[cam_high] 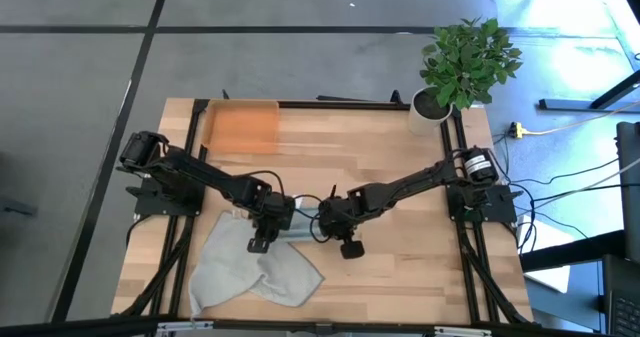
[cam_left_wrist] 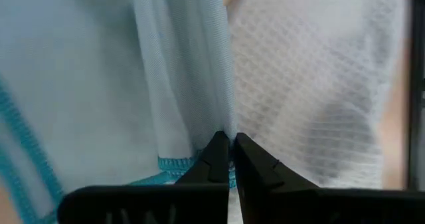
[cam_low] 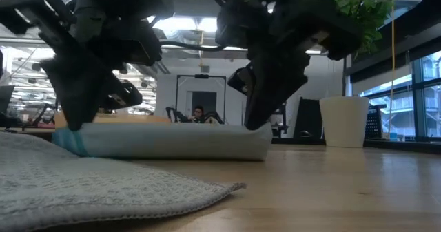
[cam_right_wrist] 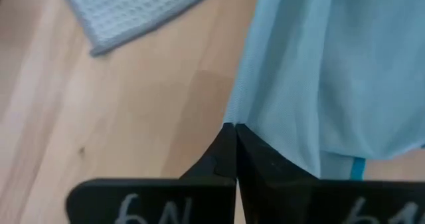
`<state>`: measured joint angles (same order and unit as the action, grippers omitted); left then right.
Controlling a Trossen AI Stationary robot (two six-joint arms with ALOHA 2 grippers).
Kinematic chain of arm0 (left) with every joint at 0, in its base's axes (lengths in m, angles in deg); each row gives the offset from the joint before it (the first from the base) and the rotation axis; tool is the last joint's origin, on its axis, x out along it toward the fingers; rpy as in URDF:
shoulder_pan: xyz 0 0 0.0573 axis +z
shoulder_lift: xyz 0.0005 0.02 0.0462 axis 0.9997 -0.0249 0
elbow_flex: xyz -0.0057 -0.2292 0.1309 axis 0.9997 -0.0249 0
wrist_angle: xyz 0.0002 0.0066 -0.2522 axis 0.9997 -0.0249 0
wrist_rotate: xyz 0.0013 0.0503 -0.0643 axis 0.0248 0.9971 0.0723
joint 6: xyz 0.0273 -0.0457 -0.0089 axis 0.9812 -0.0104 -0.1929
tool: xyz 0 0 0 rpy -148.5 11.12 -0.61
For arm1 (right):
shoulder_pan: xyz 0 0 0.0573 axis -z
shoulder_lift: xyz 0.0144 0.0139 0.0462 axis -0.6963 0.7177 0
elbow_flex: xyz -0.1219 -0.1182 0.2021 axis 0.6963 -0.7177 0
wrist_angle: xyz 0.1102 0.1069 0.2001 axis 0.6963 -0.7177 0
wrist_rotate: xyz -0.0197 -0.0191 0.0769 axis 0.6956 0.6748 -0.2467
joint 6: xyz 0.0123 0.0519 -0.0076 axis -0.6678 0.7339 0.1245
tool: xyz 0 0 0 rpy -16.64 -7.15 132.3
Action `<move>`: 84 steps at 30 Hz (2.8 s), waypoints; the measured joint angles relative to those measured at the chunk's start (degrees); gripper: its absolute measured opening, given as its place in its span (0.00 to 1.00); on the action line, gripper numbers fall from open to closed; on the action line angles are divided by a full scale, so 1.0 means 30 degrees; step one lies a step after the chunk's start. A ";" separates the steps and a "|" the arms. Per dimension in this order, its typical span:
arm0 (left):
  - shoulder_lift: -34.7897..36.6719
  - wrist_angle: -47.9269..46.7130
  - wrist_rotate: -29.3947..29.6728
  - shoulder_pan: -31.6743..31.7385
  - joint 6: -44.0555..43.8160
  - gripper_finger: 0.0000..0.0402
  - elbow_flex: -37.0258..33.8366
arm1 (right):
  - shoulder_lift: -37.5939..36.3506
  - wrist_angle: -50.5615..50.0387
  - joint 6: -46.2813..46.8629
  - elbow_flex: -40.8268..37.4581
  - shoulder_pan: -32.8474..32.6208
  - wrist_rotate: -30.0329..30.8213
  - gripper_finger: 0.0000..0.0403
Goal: Roll microfiber towels into tight, uniform cylinder then place into a basket
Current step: Roll the blue microfiber cloth
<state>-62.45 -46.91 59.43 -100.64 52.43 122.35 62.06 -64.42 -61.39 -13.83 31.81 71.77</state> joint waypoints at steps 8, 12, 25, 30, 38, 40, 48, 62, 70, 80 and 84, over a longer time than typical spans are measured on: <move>0.0000 -0.0273 0.3065 -0.0177 -0.0533 0.00 -0.0034 | 0.0000 -0.0149 0.1086 0.0013 0.0440 0.0153 0.00; 0.0000 -0.0225 0.0794 -0.0156 -0.0591 0.00 -0.0030 | -0.0007 0.0093 0.1738 0.0027 0.0837 0.0015 0.00; 0.0175 0.0024 -0.1947 -0.0360 -0.0538 0.00 -0.0005 | -0.0022 0.1032 0.2223 0.0042 0.1868 -0.4035 0.00; 0.0518 -0.0165 -0.1747 -0.0352 -0.0597 0.00 -0.0017 | -0.0044 0.1349 0.3392 0.0038 0.2360 -0.3905 0.00; 0.0783 -0.0223 -0.1662 -0.0338 -0.1293 0.00 -0.0027 | -0.0058 0.1450 0.4291 -0.0184 0.3042 -0.4014 0.00; 0.0774 -0.0122 -0.1883 -0.0338 -0.1653 0.00 -0.0027 | -0.0058 0.1394 0.4193 -0.0184 0.3091 -0.4783 0.00; 0.0758 0.0350 -0.2674 -0.0564 -0.2063 0.00 0.0021 | -0.0058 0.1100 0.3718 -0.0177 0.2782 -0.7586 0.00; 0.0743 0.0482 -0.5321 0.0093 -0.2379 0.00 0.0024 | -0.0058 0.1196 0.4144 -0.0147 0.2948 -0.8682 0.00; 0.0734 -0.0877 -0.4177 0.1954 -0.2398 0.00 -0.0022 | -0.0058 0.0842 0.4649 -0.0198 0.3839 -0.8071 0.00; 0.0729 -0.1796 -0.1569 0.2409 -0.2450 0.00 -0.0041 | -0.0058 0.0919 0.4687 -0.0213 0.4148 -0.5695 0.00; 0.0727 -0.1813 -0.1228 0.2401 -0.2544 0.00 -0.0049 | -0.0058 0.1000 0.4651 -0.0213 0.4133 -0.4234 0.00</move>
<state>-60.27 -52.35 55.74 -93.44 44.80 122.20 61.89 -61.42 -47.44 -14.47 44.21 59.06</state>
